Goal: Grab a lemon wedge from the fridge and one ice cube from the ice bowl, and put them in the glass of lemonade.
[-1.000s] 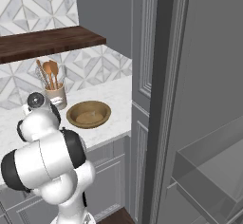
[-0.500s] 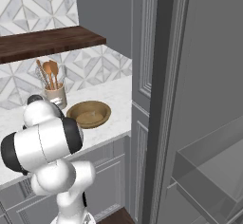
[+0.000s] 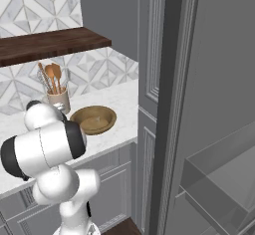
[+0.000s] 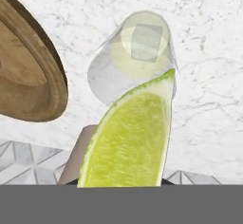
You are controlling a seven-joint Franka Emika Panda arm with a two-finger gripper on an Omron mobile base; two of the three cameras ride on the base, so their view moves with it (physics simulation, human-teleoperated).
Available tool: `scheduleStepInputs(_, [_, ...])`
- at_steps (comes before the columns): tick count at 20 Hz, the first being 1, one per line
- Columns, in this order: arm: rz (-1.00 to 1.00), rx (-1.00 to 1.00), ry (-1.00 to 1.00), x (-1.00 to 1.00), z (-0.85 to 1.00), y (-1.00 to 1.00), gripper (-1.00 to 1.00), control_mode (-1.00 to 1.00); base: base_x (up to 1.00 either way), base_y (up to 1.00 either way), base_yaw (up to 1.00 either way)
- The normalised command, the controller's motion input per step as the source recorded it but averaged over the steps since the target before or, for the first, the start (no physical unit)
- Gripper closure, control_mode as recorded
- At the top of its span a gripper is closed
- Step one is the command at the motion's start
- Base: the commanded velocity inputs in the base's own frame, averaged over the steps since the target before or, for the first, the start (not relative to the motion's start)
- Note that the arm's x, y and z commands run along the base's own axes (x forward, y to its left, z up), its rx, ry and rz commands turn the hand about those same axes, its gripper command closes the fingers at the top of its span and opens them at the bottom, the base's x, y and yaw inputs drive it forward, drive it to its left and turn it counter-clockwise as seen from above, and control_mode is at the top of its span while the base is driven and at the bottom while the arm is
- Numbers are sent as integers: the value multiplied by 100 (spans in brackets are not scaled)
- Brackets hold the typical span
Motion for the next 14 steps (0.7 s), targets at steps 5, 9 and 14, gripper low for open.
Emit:
scheduleStepInputs(5, [0,-4,0,0,-2,0,100,-100,0,0,0])
scheduleStepInputs(9, [0,-5,0,7,-15,0,100,-100,0,0,0])
scheduleStepInputs(14, [0,-5,0,19,-15,0,100,-100,0,0,0])
